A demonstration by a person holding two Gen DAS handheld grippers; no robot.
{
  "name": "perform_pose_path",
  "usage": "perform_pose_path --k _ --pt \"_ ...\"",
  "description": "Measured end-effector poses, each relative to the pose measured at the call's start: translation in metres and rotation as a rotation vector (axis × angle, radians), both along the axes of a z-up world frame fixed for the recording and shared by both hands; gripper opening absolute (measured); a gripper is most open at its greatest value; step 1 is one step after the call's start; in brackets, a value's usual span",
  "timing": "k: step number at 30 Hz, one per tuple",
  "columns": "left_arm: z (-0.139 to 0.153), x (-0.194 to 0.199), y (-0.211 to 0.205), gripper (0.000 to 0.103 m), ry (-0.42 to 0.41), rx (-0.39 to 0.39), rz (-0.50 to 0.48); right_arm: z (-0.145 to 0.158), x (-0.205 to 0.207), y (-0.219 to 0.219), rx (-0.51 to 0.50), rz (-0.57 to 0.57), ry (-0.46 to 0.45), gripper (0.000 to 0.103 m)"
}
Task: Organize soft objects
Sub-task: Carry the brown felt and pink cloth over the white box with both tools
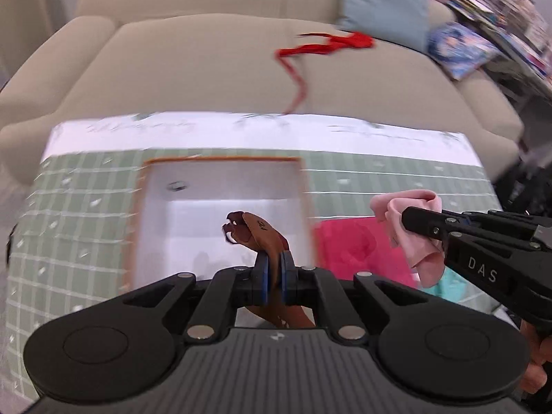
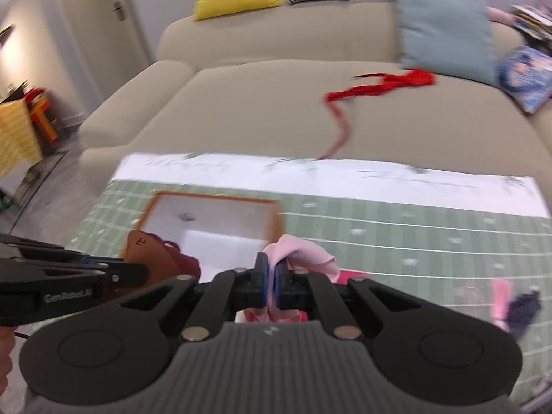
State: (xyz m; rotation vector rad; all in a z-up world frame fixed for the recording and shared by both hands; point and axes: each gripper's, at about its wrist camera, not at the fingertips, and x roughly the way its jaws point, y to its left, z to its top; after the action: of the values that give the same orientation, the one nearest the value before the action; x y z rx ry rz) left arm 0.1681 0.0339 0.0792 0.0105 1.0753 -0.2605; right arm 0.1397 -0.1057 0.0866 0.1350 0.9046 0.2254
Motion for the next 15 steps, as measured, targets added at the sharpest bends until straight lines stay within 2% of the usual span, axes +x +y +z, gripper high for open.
perform_pose_path --k 4,7,11,15 --pt "-0.013 0.000 0.055 0.007 0.007 -0.002 0.077 -0.019 0.014 0.045 0.064 0.035 0.038 0.001" --pt "-0.025 -0.002 0.082 0.007 -0.018 0.002 0.096 -0.040 0.022 0.066 0.122 0.036 0.105 0.001" --pt "-0.051 0.001 0.105 0.007 0.011 -0.039 0.115 -0.063 0.032 0.093 0.074 0.064 0.146 0.001" --pt "-0.075 0.003 0.114 0.007 0.010 -0.056 0.104 -0.093 0.040 0.098 0.043 0.039 0.203 0.003"
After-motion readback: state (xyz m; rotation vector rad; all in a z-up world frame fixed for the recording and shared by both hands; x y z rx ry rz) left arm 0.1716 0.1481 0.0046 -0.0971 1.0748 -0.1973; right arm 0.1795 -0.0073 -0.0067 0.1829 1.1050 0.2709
